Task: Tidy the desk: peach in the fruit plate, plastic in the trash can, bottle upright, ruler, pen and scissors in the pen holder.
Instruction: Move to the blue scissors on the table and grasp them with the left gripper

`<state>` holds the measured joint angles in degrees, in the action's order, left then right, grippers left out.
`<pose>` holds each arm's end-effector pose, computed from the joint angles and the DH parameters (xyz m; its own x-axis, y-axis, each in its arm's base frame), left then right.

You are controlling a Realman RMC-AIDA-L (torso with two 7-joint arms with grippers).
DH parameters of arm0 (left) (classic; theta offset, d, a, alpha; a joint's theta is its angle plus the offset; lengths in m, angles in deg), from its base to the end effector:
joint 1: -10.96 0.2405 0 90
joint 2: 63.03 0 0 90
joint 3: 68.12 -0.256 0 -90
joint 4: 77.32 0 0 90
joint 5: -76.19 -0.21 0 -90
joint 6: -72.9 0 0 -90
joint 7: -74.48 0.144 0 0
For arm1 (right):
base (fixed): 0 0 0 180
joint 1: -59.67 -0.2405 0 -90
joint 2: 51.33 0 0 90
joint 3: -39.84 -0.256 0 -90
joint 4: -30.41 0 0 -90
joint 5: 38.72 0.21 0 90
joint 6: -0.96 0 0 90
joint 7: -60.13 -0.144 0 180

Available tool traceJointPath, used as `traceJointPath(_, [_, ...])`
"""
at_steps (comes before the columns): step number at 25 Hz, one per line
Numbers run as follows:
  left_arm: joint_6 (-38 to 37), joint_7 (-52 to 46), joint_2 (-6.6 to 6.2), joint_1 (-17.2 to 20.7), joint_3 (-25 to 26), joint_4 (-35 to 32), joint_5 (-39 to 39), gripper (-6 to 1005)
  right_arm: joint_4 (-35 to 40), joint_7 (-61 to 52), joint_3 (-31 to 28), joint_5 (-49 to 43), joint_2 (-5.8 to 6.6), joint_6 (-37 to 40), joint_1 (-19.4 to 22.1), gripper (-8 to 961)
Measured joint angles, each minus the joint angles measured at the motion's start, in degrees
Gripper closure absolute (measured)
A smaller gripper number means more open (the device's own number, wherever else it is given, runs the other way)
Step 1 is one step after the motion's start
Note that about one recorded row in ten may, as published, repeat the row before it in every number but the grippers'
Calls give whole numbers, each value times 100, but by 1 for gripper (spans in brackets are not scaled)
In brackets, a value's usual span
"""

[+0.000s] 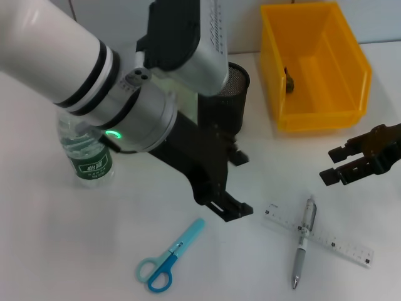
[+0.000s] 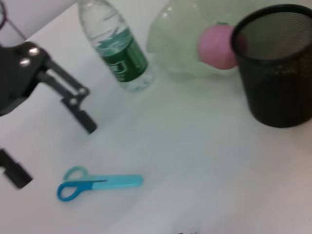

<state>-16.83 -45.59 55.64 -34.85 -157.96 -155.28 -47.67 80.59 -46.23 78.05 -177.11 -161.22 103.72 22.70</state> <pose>-0.0556 0.3293 -0.0455 0.9867 -0.0946 -0.1321 -0.0913 -0.9953 0.0310 0.2679 0.3473 0.0843 0.7881 -0.6091 -0.0886 -0.6155 -0.7798 -0.1141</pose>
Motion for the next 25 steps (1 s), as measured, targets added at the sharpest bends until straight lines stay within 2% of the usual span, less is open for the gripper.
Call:
traceJointPath(1, [-104, -406, -12, -21, 34, 11, -40, 176, 31, 77, 1, 4, -9, 56, 0, 192])
traceJointPath(3, [-104, -406, -12, -21, 34, 11, -40, 176, 96, 285, 2, 10, -26, 178, -26, 192])
traceJointPath(4, [-227, -978, -18, -73, 111, 64, -177, 177, 116, 357, 1, 12, -31, 225, -46, 192])
traceJointPath(6, [-348, -1508, -18, -105, 246, 95, -303, 177, 223, 476, 5, 17, -62, 320, -72, 192])
traceJointPath(7, [-348, -1508, -18, -105, 246, 95, -303, 178, 395, 581, 25, 21, -120, 396, -79, 192])
traceJointPath(9, [-426, -1719, -18, -130, 334, 129, -324, 178, 459, 608, 42, 22, -137, 391, -81, 192])
traceJointPath(10, [-572, -2174, -6, -242, 514, 317, -307, 179, 502, 632, 78, 23, -153, 382, -94, 192])
traceJointPath(15, [-571, -2612, 4, -362, 509, 529, -336, 180, 674, 665, 209, 24, -201, 399, -160, 193])
traceJointPath(16, [-539, -2957, 20, -489, 301, 717, -428, 181, 725, 666, 213, 24, -218, 404, -161, 193])
traceJointPath(18, [-515, -3107, 22, -516, 182, 748, -488, 181, 794, 665, 232, 18, -237, 406, -161, 193])
traceJointPath(20, [-393, -3622, 39, -542, -196, 738, -702, 182, 819, 657, 271, 15, -244, 403, -160, 193])
traceJointPath(25, [-338, -4033, 41, -574, -465, 760, -723, 184, 821, 653, 284, 9, -263, 402, -162, 193])
